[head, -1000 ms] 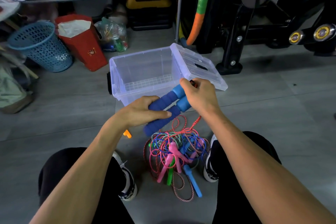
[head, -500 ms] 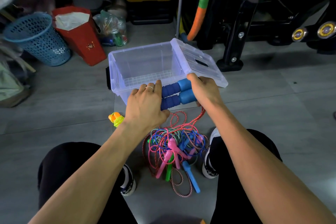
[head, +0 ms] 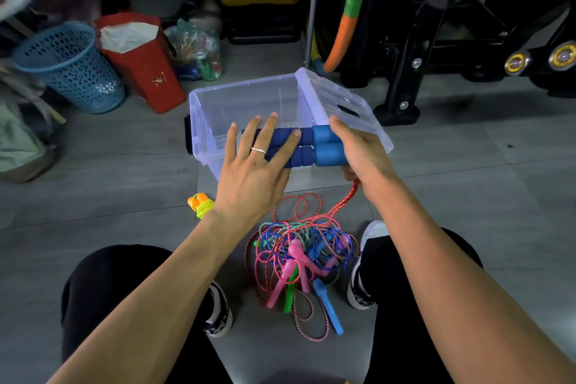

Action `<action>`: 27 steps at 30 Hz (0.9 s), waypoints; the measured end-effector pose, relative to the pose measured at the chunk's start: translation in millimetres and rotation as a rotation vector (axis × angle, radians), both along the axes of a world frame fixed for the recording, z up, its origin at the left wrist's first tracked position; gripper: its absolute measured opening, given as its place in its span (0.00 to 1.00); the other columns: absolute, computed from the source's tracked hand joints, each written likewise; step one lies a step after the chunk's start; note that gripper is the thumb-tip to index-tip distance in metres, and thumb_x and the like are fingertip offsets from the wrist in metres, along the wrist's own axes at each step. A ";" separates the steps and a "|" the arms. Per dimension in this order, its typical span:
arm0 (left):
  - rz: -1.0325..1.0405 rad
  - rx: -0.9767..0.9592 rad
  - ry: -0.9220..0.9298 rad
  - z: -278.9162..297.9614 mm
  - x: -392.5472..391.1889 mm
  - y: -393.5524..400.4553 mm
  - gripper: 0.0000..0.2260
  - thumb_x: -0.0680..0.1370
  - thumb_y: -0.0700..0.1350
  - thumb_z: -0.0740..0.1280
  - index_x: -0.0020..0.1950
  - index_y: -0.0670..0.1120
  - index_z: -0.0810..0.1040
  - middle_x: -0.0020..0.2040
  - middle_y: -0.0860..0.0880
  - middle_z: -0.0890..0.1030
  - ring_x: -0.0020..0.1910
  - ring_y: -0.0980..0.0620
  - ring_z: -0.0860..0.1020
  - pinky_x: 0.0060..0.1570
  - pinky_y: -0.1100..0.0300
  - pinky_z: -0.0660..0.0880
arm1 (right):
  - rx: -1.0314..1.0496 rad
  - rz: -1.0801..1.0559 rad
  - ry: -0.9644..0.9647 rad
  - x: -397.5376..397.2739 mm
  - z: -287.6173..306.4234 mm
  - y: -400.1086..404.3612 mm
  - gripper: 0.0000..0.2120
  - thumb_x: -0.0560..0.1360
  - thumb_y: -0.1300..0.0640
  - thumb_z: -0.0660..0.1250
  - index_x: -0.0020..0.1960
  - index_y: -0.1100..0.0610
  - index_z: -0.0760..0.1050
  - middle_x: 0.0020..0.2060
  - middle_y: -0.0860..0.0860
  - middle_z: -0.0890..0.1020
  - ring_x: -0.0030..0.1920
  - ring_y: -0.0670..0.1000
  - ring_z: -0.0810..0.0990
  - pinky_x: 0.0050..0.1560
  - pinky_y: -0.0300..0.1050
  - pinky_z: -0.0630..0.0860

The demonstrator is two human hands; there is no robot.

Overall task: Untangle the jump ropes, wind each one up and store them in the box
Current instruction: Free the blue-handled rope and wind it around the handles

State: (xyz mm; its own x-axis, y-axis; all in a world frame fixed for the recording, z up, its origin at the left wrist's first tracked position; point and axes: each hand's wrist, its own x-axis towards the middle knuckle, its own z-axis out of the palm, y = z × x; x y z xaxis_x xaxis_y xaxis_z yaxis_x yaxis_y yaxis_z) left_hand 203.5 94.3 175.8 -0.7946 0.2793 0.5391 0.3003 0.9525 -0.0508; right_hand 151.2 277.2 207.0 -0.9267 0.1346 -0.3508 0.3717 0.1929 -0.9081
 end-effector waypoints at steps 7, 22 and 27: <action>0.042 -0.067 -0.090 -5.9 2.1 1.1 0.25 0.77 0.50 0.67 0.73 0.51 0.65 0.69 0.38 0.72 0.66 0.36 0.72 0.67 0.35 0.64 | 0.125 0.106 0.034 5.8 0.8 6.9 0.25 0.69 0.34 0.66 0.41 0.58 0.77 0.31 0.52 0.71 0.28 0.50 0.67 0.31 0.42 0.64; 0.121 0.157 -0.279 9.0 7.0 0.0 0.33 0.69 0.54 0.63 0.73 0.45 0.67 0.67 0.42 0.75 0.64 0.40 0.72 0.63 0.45 0.69 | 0.154 0.003 0.168 9.1 1.1 -6.5 0.17 0.73 0.46 0.63 0.34 0.56 0.63 0.26 0.50 0.62 0.30 0.51 0.62 0.29 0.43 0.59; 0.132 0.122 -0.403 21.1 -6.5 -12.9 0.25 0.65 0.55 0.66 0.59 0.46 0.75 0.50 0.47 0.78 0.52 0.41 0.76 0.48 0.52 0.70 | 0.212 0.068 0.283 13.2 2.5 -11.0 0.19 0.74 0.47 0.64 0.32 0.56 0.62 0.27 0.48 0.63 0.28 0.47 0.61 0.24 0.37 0.58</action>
State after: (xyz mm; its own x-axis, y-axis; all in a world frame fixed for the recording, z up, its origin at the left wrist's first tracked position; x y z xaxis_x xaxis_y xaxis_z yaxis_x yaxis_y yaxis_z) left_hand 197.0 81.4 196.9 -0.9728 0.1142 0.2014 0.1479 0.9758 0.1610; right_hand 164.4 266.1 209.5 -0.9926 0.1112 -0.0494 0.0905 0.4039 -0.9103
